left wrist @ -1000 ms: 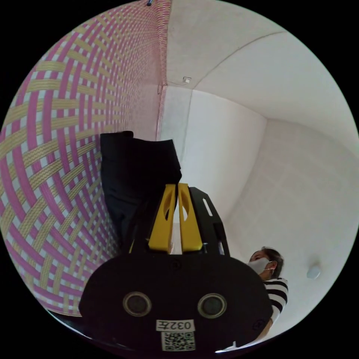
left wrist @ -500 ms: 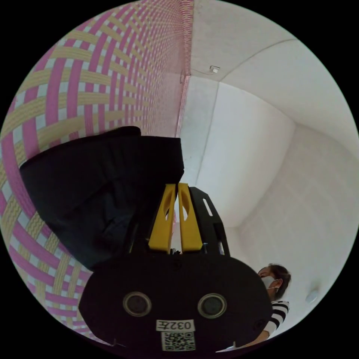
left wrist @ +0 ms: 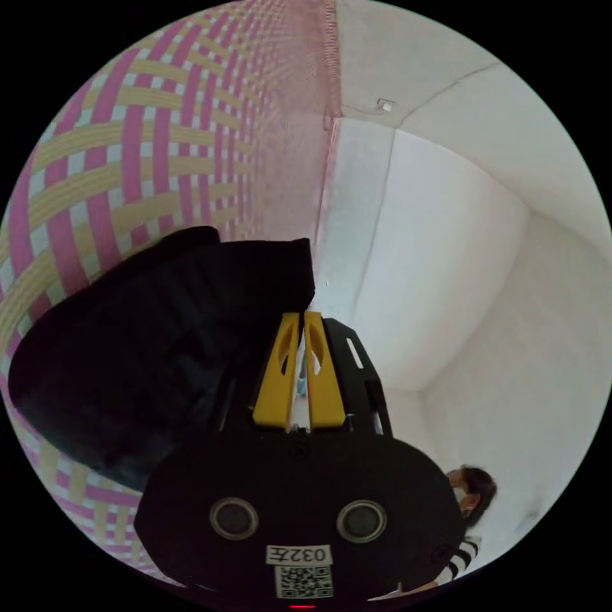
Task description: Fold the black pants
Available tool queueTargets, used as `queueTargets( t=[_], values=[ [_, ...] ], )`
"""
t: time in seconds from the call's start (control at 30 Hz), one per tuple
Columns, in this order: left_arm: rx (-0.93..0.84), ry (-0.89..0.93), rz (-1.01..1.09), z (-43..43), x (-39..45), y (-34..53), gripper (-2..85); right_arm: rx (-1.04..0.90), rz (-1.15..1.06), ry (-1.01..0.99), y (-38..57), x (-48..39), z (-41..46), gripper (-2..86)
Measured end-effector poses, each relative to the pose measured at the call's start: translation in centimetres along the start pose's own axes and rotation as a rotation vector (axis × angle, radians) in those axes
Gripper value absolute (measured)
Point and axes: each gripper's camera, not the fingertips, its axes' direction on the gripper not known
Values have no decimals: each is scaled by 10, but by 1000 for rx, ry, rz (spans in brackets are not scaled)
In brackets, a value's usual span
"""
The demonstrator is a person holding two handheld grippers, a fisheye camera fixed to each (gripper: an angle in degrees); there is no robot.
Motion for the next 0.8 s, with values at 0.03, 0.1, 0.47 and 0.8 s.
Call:
queueTargets(
  t=[0.03, 0.1, 0.47, 0.8],
  values=[
    [29, -25, -30, 10, -8, -2, -7, -4, -12, -22, -5, 0, 13, 29],
    [42, -46, -28, 21, -16, -4, -4, 7, -27, 11, -8, -3, 23, 64],
    [-37, -224, 202, -5, 12, 47, 8, 130, -49, 54, 60, 25, -88, 73],
    [-414, -180, 227, 103, -16, 135, -8, 99, 74, 18, 100, 45, -100, 90]
  ],
)
